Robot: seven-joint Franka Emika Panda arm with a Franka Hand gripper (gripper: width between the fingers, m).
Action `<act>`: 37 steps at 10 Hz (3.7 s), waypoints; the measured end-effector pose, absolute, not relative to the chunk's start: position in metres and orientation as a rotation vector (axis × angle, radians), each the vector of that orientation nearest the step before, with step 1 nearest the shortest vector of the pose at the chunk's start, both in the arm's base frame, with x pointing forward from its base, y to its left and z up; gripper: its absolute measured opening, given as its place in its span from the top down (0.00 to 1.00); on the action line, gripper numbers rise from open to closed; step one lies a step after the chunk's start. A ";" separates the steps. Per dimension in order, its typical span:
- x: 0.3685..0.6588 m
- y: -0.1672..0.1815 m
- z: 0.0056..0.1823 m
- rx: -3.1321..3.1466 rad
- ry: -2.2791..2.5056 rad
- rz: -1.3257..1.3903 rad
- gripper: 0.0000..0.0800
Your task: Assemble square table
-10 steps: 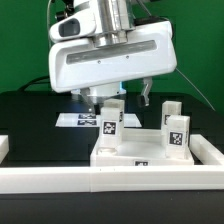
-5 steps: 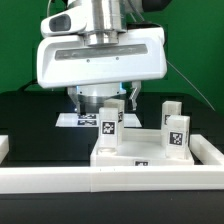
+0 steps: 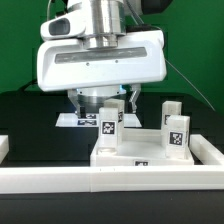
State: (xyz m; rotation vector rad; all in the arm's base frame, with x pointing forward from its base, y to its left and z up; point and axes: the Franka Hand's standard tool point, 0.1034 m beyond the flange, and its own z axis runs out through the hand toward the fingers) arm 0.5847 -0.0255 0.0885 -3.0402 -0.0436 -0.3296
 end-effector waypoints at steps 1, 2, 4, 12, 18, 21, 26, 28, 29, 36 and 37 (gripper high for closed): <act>0.585 -0.017 0.087 -3.040 -0.052 -0.338 0.19; 0.585 -0.015 0.086 -3.040 -0.068 -0.337 0.19; 0.584 -0.016 0.083 -3.041 -0.073 -0.332 0.19; 0.582 -0.018 0.079 -3.044 -0.123 -0.325 0.64; 0.586 -0.002 0.075 -2.859 0.738 -0.277 0.64; 0.591 0.004 0.074 -2.682 1.161 -0.279 0.64; 0.592 0.006 0.074 -2.430 1.588 -0.235 0.64; 0.591 0.007 0.074 -2.383 1.642 -0.223 0.56; 0.591 0.007 0.074 -2.403 1.614 -0.227 0.40; 0.588 0.004 0.073 -2.765 0.993 -0.315 0.19; 0.588 0.004 0.073 -2.801 0.907 -0.324 0.19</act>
Offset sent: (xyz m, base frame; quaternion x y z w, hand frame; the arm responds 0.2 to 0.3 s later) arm 0.0011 -0.0043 -0.0048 -0.0163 0.0036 -0.0207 0.9996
